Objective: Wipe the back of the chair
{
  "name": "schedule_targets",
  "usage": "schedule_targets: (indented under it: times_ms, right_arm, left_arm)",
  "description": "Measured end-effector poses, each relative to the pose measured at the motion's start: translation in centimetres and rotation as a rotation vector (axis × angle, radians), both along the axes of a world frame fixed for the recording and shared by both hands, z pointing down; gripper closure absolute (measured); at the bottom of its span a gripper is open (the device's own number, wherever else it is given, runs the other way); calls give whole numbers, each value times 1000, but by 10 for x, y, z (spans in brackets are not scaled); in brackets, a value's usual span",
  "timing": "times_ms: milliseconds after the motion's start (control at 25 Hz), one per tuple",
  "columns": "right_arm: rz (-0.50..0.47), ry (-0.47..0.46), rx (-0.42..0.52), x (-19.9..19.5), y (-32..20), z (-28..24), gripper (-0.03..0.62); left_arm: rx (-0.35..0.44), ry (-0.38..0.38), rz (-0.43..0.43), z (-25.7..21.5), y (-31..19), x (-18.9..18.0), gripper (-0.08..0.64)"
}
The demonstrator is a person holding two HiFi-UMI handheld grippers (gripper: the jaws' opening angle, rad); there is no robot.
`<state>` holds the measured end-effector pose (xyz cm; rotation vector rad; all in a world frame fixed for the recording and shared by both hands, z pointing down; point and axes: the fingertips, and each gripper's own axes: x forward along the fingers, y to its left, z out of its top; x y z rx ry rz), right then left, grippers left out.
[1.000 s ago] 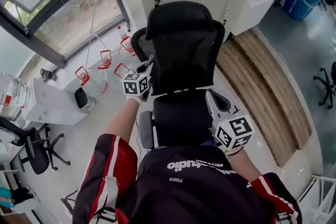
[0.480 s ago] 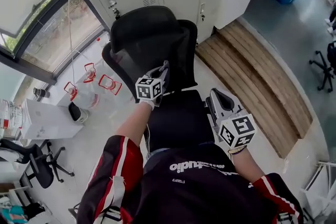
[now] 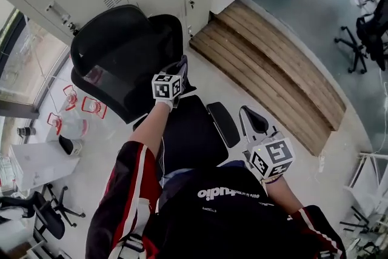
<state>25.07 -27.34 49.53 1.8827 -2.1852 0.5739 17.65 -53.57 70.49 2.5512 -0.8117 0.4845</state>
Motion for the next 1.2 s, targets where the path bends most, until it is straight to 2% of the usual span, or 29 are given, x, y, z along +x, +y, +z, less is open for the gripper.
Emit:
schedule_targets:
  times_ms: [160, 280, 560, 840, 1200]
  right_arm:
    - [42, 7, -21, 24, 7, 7, 577]
    - [56, 12, -24, 33, 9, 7, 577]
    - [27, 23, -31, 19, 1, 5, 577]
    - [-46, 24, -27, -28, -11, 2, 577]
    - [-173, 30, -17, -119, -26, -9, 577]
  left_arm:
    - [10, -39, -5, 20, -18, 21, 497]
    - [15, -50, -14, 23, -26, 24, 497]
    - [13, -49, -91, 26, -43, -13, 497]
    - [7, -44, -161, 15, -42, -83, 497]
    - [12, -65, -301, 12, -39, -229, 497]
